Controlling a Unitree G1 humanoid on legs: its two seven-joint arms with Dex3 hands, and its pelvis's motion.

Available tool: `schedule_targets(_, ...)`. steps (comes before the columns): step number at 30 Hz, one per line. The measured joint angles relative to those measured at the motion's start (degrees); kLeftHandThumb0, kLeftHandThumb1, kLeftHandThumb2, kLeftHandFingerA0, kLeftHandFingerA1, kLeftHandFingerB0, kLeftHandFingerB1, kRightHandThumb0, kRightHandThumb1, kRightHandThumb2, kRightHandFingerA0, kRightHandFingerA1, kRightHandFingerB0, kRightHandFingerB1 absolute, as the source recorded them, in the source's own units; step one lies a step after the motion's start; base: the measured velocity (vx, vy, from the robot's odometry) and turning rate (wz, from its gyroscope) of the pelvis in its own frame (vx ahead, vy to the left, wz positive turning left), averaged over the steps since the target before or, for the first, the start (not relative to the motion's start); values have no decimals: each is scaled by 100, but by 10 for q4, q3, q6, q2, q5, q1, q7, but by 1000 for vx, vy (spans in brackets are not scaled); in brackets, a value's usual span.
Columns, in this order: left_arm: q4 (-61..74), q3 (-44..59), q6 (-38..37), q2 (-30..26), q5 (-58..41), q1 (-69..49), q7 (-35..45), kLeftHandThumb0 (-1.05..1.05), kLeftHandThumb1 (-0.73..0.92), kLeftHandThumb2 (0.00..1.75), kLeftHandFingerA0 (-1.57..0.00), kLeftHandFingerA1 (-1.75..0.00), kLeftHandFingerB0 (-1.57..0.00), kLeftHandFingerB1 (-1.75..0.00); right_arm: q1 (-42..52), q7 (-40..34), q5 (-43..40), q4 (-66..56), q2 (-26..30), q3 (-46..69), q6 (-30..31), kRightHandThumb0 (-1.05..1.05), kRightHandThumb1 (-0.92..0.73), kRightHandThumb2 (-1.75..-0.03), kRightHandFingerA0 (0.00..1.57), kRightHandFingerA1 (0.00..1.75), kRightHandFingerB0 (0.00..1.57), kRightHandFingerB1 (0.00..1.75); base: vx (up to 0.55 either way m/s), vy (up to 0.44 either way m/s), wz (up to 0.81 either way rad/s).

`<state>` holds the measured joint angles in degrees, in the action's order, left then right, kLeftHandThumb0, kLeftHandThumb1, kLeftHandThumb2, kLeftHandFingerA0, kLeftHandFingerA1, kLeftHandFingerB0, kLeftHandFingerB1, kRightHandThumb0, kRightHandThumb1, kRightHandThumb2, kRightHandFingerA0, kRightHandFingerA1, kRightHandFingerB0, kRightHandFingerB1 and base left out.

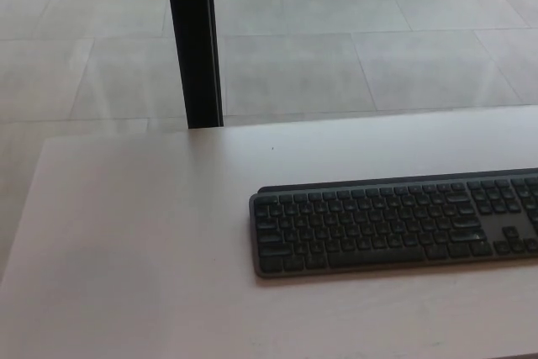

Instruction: The robot uses its right fingers to click on the space key of the black keyboard placed on the center of the white desk.

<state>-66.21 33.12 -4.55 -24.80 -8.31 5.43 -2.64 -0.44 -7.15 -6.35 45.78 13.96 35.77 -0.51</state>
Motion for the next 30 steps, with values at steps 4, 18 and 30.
schedule_targets(4,-18,40,0,-8,-19,14,-6,-41,54,56,-79,-88,-78,-61,-16,-20,-27,-13,1,62,1,-46,-53,-55,87,79,63,60,0,0,0)
schedule_targets(18,-51,96,0,-21,-64,28,-22,-42,54,56,-81,-81,-76,-59,-187,-114,-131,-61,102,231,43,-45,-63,-58,87,66,65,53,0,0,0)
schedule_targets(30,-56,96,0,-21,-71,31,-28,-41,54,56,-82,-82,-77,-59,-309,-145,-162,-270,94,138,107,-33,-58,-60,98,148,63,49,0,0,0)
